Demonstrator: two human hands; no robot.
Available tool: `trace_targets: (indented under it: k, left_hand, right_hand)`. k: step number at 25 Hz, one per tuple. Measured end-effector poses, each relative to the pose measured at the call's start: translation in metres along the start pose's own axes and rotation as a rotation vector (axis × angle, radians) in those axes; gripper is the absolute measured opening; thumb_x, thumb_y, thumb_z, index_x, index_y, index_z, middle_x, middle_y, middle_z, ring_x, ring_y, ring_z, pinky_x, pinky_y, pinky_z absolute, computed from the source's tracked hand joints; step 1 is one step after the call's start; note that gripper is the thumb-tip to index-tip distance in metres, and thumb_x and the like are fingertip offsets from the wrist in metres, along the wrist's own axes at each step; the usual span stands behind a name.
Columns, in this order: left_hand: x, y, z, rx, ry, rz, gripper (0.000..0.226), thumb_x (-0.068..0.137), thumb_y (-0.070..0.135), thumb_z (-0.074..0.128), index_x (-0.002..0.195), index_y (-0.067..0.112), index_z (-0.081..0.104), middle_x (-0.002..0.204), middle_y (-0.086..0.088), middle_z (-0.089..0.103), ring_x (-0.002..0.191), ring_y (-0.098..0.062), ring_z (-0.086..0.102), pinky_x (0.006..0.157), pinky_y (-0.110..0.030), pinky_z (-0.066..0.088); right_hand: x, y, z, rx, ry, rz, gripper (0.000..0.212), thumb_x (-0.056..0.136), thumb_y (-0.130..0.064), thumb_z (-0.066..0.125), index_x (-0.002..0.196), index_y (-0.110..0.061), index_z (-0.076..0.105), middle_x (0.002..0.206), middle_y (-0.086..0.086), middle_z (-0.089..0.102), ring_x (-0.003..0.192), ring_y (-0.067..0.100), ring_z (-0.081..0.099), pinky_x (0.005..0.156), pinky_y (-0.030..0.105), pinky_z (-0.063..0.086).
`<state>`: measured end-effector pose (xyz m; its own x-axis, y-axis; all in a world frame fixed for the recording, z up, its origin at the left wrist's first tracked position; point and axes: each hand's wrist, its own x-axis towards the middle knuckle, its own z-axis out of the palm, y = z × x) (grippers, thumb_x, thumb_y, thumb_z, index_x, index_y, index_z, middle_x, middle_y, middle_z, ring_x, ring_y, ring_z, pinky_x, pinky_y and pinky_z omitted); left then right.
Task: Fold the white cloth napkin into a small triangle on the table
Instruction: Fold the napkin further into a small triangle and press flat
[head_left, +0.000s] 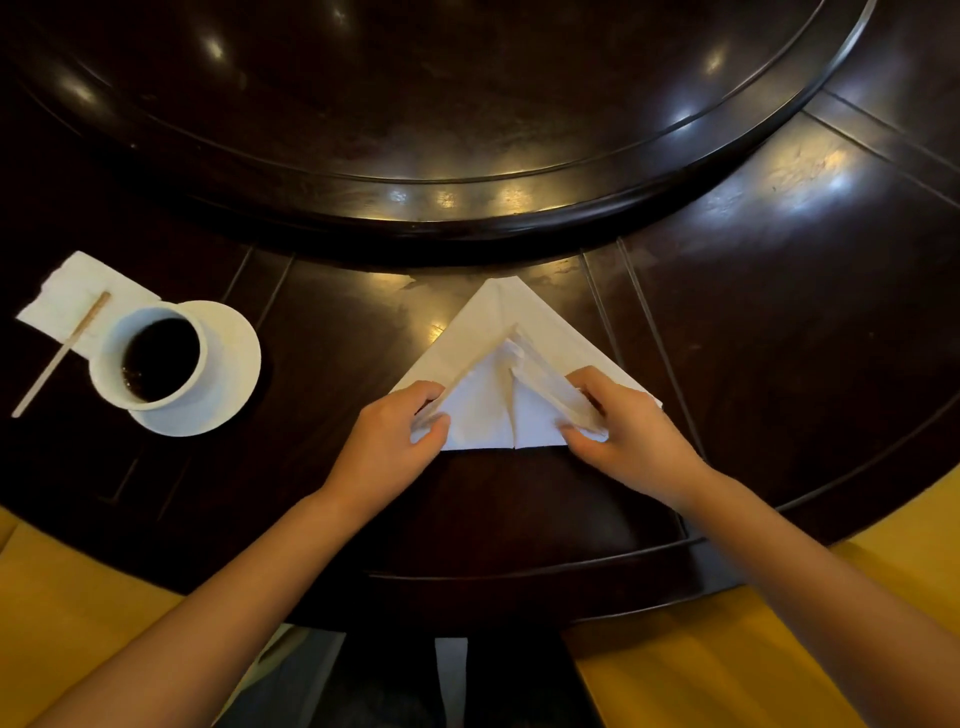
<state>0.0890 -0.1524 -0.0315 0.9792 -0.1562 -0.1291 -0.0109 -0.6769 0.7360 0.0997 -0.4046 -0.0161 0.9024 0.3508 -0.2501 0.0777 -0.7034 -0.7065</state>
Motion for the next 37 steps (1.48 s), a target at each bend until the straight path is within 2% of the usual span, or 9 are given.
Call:
trace_targets:
  k: [3, 9, 15, 21, 26, 30, 32, 34, 37]
  left_hand:
    - [-0.001, 0.001, 0.002, 0.015, 0.050, -0.023, 0.018, 0.087, 0.011, 0.060, 0.104, 0.006, 0.065, 0.094, 0.000, 0.065, 0.085, -0.009, 0.057, 0.071, 0.000, 0.034]
    - [0.010, 0.016, 0.003, 0.051, 0.241, -0.067, 0.022, 0.092, 0.012, 0.056, 0.109, 0.004, 0.065, 0.099, -0.005, 0.067, 0.088, -0.009, 0.057, 0.074, -0.007, 0.037]
    - [0.039, 0.021, 0.016, 0.178, 0.283, -0.097, 0.018, 0.094, 0.015, 0.049, 0.102, 0.007, 0.063, 0.090, -0.004, 0.064, 0.080, -0.013, 0.055, 0.063, -0.021, 0.036]
    - [0.065, 0.012, 0.011, 0.318, 0.212, -0.048, 0.017, 0.096, 0.019, 0.046, 0.098, 0.007, 0.059, 0.070, -0.005, 0.058, 0.060, -0.024, 0.054, 0.050, -0.030, 0.034]
    - [0.068, 0.005, 0.020, 0.330, 0.292, -0.046, 0.012, 0.093, 0.015, 0.053, 0.088, 0.006, 0.060, 0.076, -0.007, 0.057, 0.065, -0.024, 0.055, 0.048, -0.035, 0.044]
    - [0.066, -0.002, 0.030, 0.465, 0.401, 0.013, 0.014, 0.086, 0.013, 0.057, 0.098, 0.008, 0.061, 0.088, -0.009, 0.061, 0.080, -0.028, 0.056, 0.065, -0.037, 0.041]
    - [0.066, -0.001, 0.029, 0.536, 0.397, 0.011, 0.032, 0.087, 0.017, 0.054, 0.119, 0.011, 0.054, 0.117, -0.011, 0.059, 0.111, -0.027, 0.050, 0.090, -0.045, 0.035]
    - [0.069, 0.010, 0.031, 0.591, 0.275, 0.097, 0.052, 0.091, 0.027, 0.040, 0.140, 0.013, 0.034, 0.147, -0.009, 0.037, 0.138, -0.023, 0.025, 0.108, -0.051, 0.011]
    - [0.076, 0.025, 0.049, 0.701, 0.025, 0.241, 0.061, 0.091, 0.040, 0.023, 0.148, 0.019, 0.011, 0.157, -0.006, 0.014, 0.144, -0.020, 0.004, 0.111, -0.052, -0.002]
  right_hand:
    - [-0.002, -0.002, 0.001, 0.135, 0.155, 0.122, 0.001, 0.086, -0.017, 0.063, 0.086, -0.017, 0.064, 0.079, -0.005, 0.062, 0.070, 0.008, 0.056, 0.062, 0.021, 0.042]
    - [0.012, -0.019, -0.003, 0.098, 0.355, 0.144, 0.004, 0.087, -0.020, 0.061, 0.085, -0.018, 0.064, 0.076, -0.008, 0.061, 0.071, 0.006, 0.057, 0.059, 0.022, 0.044]
    - [0.052, -0.005, 0.000, -0.296, 0.348, 0.136, 0.015, 0.092, -0.020, 0.050, 0.091, -0.007, 0.056, 0.098, 0.011, 0.057, 0.094, 0.026, 0.051, 0.077, 0.037, 0.040]
    - [0.063, 0.003, 0.001, -0.305, 0.452, 0.120, 0.017, 0.093, -0.020, 0.049, 0.083, -0.008, 0.056, 0.079, 0.008, 0.059, 0.079, 0.024, 0.051, 0.062, 0.037, 0.044]
    - [0.075, 0.009, 0.002, -0.343, 0.471, 0.127, 0.020, 0.092, -0.026, 0.051, 0.082, -0.010, 0.057, 0.074, 0.006, 0.059, 0.081, 0.024, 0.048, 0.053, 0.033, 0.041]
    - [0.082, 0.016, 0.008, -0.412, 0.522, 0.075, 0.023, 0.090, -0.028, 0.050, 0.076, -0.011, 0.057, 0.068, 0.005, 0.058, 0.075, 0.025, 0.049, 0.045, 0.032, 0.041]
    - [0.081, 0.020, 0.011, -0.418, 0.536, 0.054, 0.025, 0.089, -0.030, 0.048, 0.076, -0.011, 0.057, 0.069, 0.005, 0.058, 0.075, 0.026, 0.050, 0.045, 0.032, 0.042]
    - [0.079, 0.024, 0.014, -0.412, 0.542, 0.035, 0.026, 0.089, -0.031, 0.046, 0.079, -0.010, 0.058, 0.072, 0.005, 0.060, 0.076, 0.026, 0.051, 0.048, 0.034, 0.044]
    - [0.079, 0.025, 0.014, -0.392, 0.547, 0.030, 0.026, 0.088, -0.031, 0.046, 0.082, -0.010, 0.059, 0.077, 0.007, 0.062, 0.078, 0.028, 0.053, 0.052, 0.036, 0.046]
